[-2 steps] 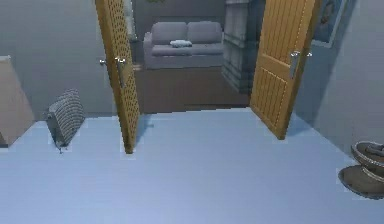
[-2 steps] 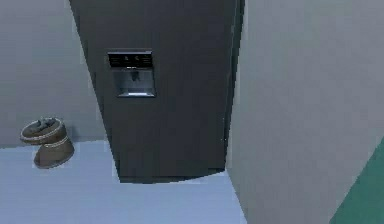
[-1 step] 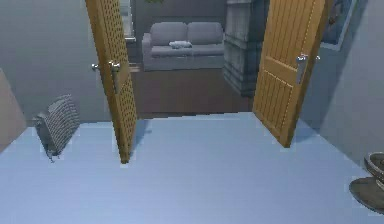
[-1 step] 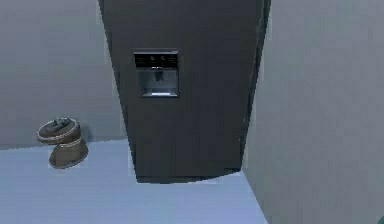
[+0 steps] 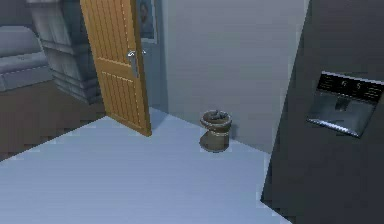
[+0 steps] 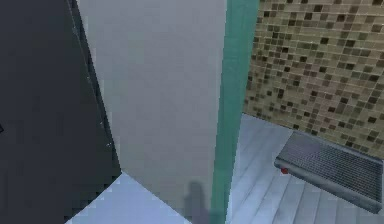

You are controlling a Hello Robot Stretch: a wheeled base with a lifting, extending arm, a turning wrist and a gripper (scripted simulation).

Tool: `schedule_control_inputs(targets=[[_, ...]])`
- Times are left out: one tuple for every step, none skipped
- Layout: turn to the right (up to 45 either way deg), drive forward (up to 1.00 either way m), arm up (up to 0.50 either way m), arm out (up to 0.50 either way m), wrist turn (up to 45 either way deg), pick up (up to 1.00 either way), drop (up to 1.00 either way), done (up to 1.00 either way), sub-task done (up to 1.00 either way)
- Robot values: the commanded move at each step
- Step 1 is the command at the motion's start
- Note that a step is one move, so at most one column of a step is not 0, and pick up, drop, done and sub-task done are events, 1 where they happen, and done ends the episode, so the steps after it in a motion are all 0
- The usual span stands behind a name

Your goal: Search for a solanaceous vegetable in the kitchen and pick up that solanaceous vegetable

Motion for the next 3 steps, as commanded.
schedule_control_inputs(targets=[[6.0, 0.0, 0.0, 0.0, 0.0, 0.0, 0.0, 0.0, 0.0], [0.0, 0.15, 0.0, 0.0, 0.0, 0.0, 0.0, 0.0, 0.0], [-45.0, 0.0, 0.0, 0.0, 0.0, 0.0, 0.0, 0.0, 0.0]])
